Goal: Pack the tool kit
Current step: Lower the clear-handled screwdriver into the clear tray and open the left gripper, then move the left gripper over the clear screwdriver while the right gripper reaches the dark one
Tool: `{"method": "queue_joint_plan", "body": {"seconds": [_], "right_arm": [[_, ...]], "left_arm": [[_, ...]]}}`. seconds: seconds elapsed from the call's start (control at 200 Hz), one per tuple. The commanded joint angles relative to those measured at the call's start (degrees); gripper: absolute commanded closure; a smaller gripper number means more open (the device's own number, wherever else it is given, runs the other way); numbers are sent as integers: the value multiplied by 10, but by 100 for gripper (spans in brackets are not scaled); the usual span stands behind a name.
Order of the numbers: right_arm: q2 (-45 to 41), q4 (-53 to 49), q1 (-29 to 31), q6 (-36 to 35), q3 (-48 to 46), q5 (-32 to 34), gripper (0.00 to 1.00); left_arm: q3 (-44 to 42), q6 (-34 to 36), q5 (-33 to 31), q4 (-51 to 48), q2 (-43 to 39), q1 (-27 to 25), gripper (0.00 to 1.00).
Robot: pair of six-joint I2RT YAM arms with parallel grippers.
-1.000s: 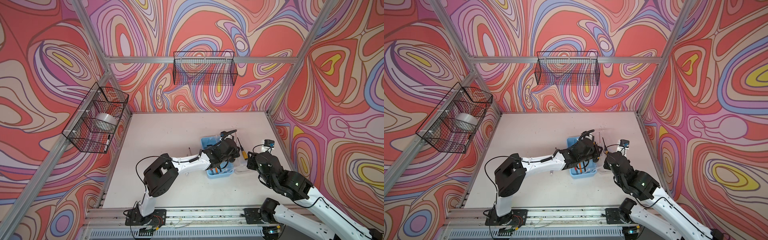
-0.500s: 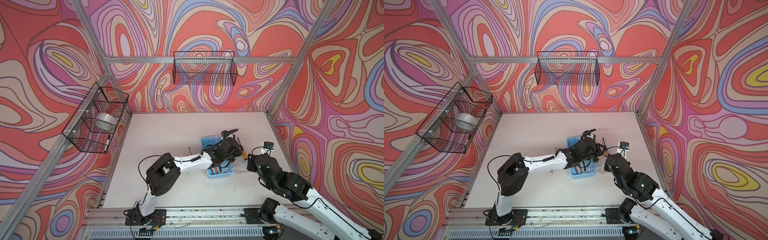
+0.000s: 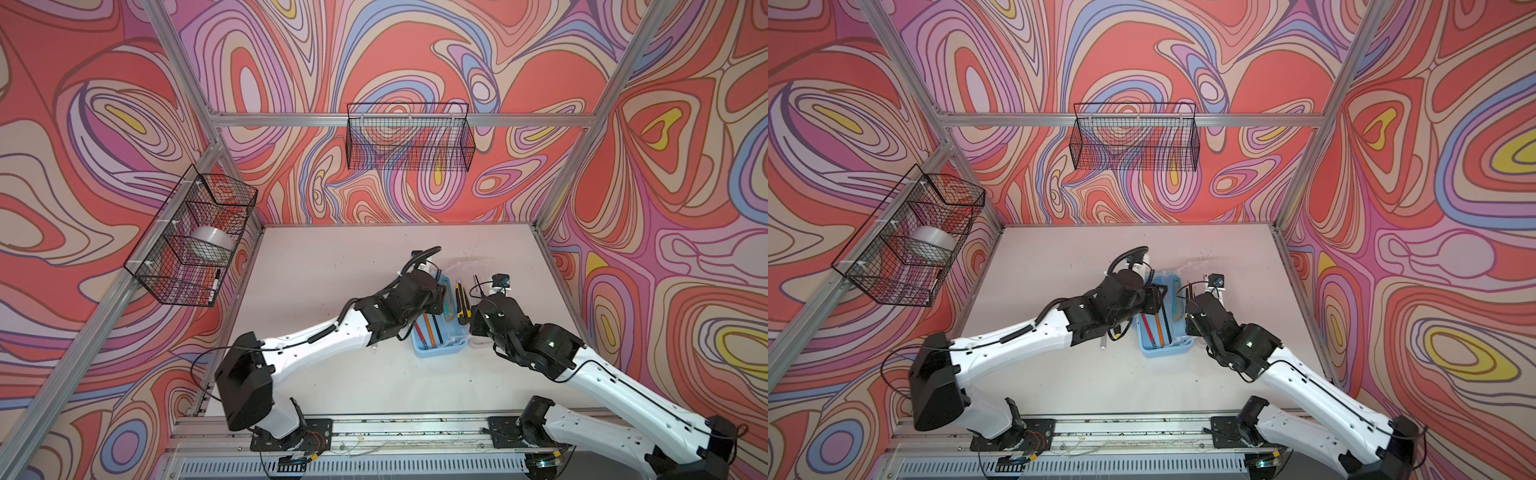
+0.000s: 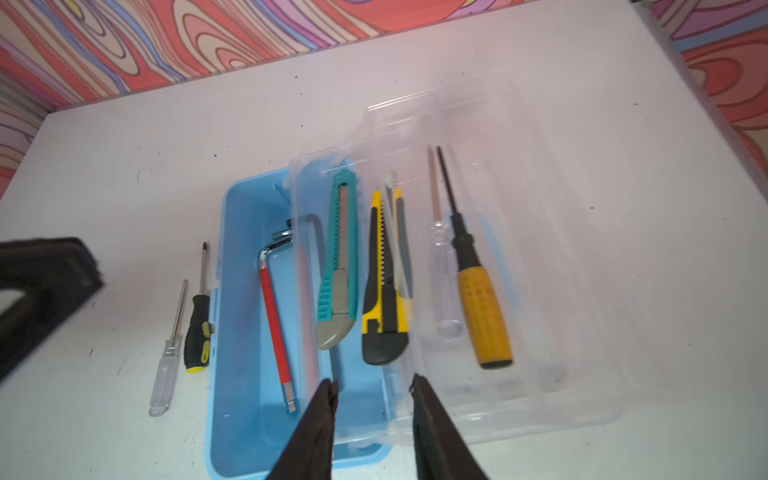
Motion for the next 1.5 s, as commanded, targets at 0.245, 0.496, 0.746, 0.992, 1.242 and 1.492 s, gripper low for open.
{"method": "queue_joint_plan", "body": {"seconds": [0.245,0.496,0.746,0.992,1.242,1.492], "right_arm": [[234,146,96,-16,104,-62,61],[395,172,107,-21,186,-104,58],[513,172,106,-15,249,-112,60],[571,144,106,2,288,-110,62],[606,89,106,9,327,-76,64],[622,70,106,19,336,-63,64]], "left_arm": [[-193,30,67,-130,-167,168,59],[-279,14,114,-66,-177,203,59],[-344,-28,198,36,-157,252,61],[-364,-32,215,62,-162,269,62],[-373,-33,217,71,-168,275,64],[-398,-33,211,73,-167,276,65]]}}
